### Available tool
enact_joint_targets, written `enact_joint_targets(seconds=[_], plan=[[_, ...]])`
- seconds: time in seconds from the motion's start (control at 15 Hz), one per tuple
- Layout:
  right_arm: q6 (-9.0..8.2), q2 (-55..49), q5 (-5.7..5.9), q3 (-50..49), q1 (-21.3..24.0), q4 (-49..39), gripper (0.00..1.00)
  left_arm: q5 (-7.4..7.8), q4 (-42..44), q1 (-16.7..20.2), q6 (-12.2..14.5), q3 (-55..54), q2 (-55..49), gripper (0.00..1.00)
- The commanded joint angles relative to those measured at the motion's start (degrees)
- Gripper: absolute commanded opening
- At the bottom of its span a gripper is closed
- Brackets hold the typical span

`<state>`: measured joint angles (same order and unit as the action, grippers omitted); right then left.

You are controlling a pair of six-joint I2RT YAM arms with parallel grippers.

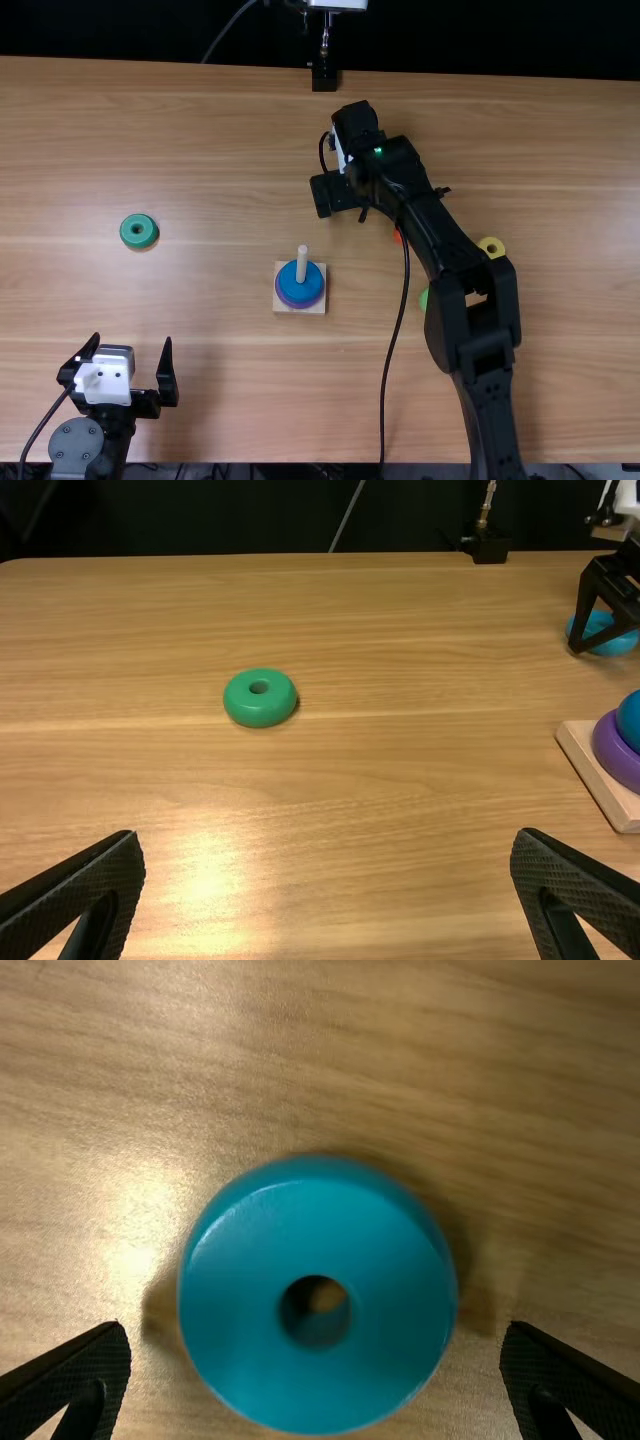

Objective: Build the Hanoi tower: stack the rings onto the peg from bottom to top in this color order: purple, dark blue, light blue, dark green, light green, yellow, orange.

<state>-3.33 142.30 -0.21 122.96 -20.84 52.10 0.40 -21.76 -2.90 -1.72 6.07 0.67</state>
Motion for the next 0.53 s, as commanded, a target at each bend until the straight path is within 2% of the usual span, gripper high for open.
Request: enact_joint_targets(seconds=[0.0,0.47], plan=[[-0.25,1.9,0.42,3.8,-0.5,1.2,1.0,0.33,-4.4,0.3,0.2,-6.1,-0.7,1.0],[-0.36,3.6,0.31,7.3,-0.9,5.2,1.0,0.33,-4.4,0.3,0.2,-6.1,-0.7,1.0]])
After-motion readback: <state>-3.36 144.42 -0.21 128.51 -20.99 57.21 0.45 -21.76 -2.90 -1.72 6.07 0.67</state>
